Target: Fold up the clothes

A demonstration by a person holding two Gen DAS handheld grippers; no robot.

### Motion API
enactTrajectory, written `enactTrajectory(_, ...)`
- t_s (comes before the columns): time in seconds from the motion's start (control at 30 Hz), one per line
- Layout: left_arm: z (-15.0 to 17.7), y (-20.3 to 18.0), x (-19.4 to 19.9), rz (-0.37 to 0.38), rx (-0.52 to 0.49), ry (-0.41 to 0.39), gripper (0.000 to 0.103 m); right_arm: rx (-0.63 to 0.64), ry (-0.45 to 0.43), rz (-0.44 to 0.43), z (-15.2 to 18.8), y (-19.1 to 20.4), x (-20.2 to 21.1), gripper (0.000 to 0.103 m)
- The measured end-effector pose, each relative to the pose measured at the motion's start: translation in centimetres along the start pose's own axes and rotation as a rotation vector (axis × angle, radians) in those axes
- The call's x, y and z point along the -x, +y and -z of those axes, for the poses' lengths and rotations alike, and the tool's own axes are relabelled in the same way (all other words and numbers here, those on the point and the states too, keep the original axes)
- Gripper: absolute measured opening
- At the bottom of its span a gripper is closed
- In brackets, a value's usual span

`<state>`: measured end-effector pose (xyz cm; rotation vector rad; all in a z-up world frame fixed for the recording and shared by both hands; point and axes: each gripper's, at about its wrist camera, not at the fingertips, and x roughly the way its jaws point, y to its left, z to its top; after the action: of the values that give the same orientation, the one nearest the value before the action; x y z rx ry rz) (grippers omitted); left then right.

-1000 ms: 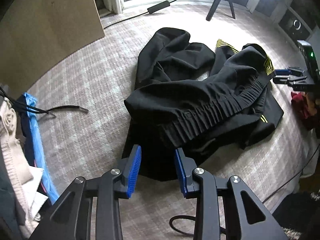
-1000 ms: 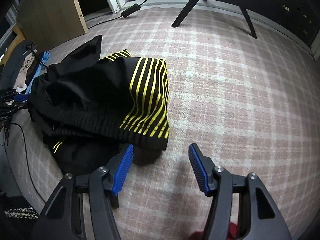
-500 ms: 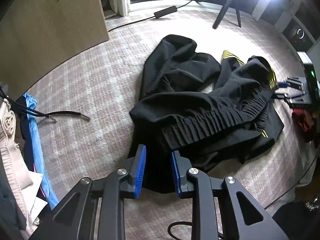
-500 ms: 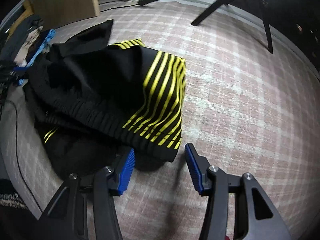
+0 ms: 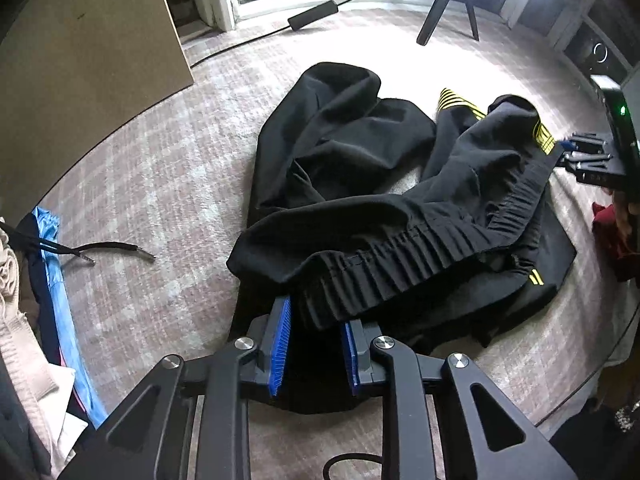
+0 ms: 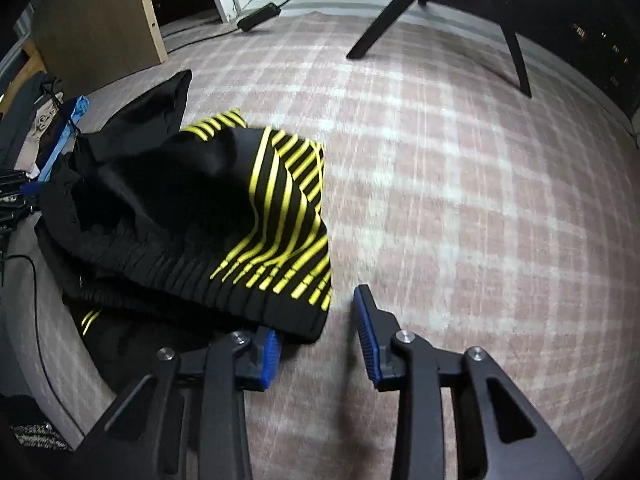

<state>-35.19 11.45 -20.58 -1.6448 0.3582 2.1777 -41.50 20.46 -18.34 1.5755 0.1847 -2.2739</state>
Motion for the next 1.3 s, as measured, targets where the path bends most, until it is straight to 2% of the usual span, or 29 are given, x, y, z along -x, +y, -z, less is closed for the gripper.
enactTrajectory(0.03,0.1,0.0,-0.1,0.000,0.005,0.005,0.003,-0.010,-0.002,-0.005,-0.3,0.0,0.1,0.013)
enactTrajectory(0.07,0.2,0.0,0.0,0.005,0.008,0.004,0.003,-0.021,-0.003,-0.011,-0.5,0.0,0.3,0.005)
enactTrajectory(0.13,0.7,0.2,1.1,0.037,0.022,-0.017,0.003,-0.037,-0.008,-0.016,-0.8,0.1,0.9,0.005)
enactTrajectory(0.2,1.3,0.8,3.2,0.085,0.062,-0.035,0.003,-0.044,-0.036,-0.021,-1.0,0.7,3.2,0.005)
enactTrajectory(0.27,2.3,1.4,6.4,0.087,0.076,-0.070,0.003,-0.037,-0.087,-0.044,-0.9,2.0,6.6,0.005)
enactTrajectory(0.37,3.9,2.2,10.6,0.084,0.058,-0.103,0.003,-0.037,-0.105,-0.078,-0.4,3.4,11.0,0.005)
enactTrajectory(0.43,2.9,4.8,10.6,0.102,0.037,-0.084,0.003,-0.044,-0.083,-0.064,-0.7,4.4,11.4,0.005)
enactTrajectory(0.5,2.7,5.5,9.8,0.084,0.000,-0.045,0.003,-0.052,-0.059,-0.046,-1.1,4.7,11.2,0.005)
enactTrajectory(0.57,1.5,8.4,8.1,0.075,0.010,-0.015,0.003,-0.059,-0.036,-0.028,-1.5,4.9,11.0,0.005)
enactTrajectory(0.63,-0.7,9.4,8.0,0.047,0.025,-0.019,0.003,-0.054,-0.041,-0.011,-3.8,5.1,11.2,0.005)
enactTrajectory(0.67,-2.3,10.0,9.6,0.027,0.031,-0.048,0.003,-0.053,-0.050,-0.004,-5.2,5.1,11.5,0.005)
enactTrajectory(0.73,-5.5,11.1,13.4,-0.017,0.037,-0.118,0.002,-0.016,-0.125,0.051,-9.6,6.1,15.6,0.005)
enactTrajectory(0.77,-7.0,11.3,17.0,-0.051,0.027,-0.179,0.003,0.004,-0.167,0.082,-11.2,6.6,17.9,0.005)
enactTrajectory(0.83,-9.2,11.3,25.4,-0.128,0.002,-0.317,0.003,0.045,-0.295,0.149,-14.4,8.2,25.3,0.004)
enactTrajectory(0.9,-9.6,10.9,33.2,-0.157,-0.012,-0.428,0.003,0.067,-0.417,0.200,-16.2,9.6,32.8,0.004)
enactTrajectory(0.97,-8.3,10.1,38.7,-0.183,-0.032,-0.502,0.003,0.076,-0.494,0.220,-16.3,10.6,38.5,0.004)
enactTrajectory(1.0,-7.5,9.6,40.8,-0.193,-0.046,-0.528,0.003,0.083,-0.512,0.229,-16.0,11.0,40.0,0.004)
enactTrajectory(1.07,-5.0,8.3,42.2,-0.211,-0.072,-0.536,0.003,0.107,-0.527,0.238,-14.2,11.9,41.9,0.004)
enactTrajectory(1.17,-0.2,6.3,40.3,-0.218,-0.089,-0.508,0.003,0.130,-0.486,0.227,-10.3,12.9,40.4,0.005)
enactTrajectory(1.23,4.1,4.8,36.4,-0.211,-0.098,-0.452,0.003,0.150,-0.439,0.225,-7.2,13.5,37.5,0.005)
enactTrajectory(1.3,8.1,4.0,31.6,-0.183,-0.080,-0.380,0.003,0.128,-0.348,0.165,-2.9,13.4,32.6,0.005)
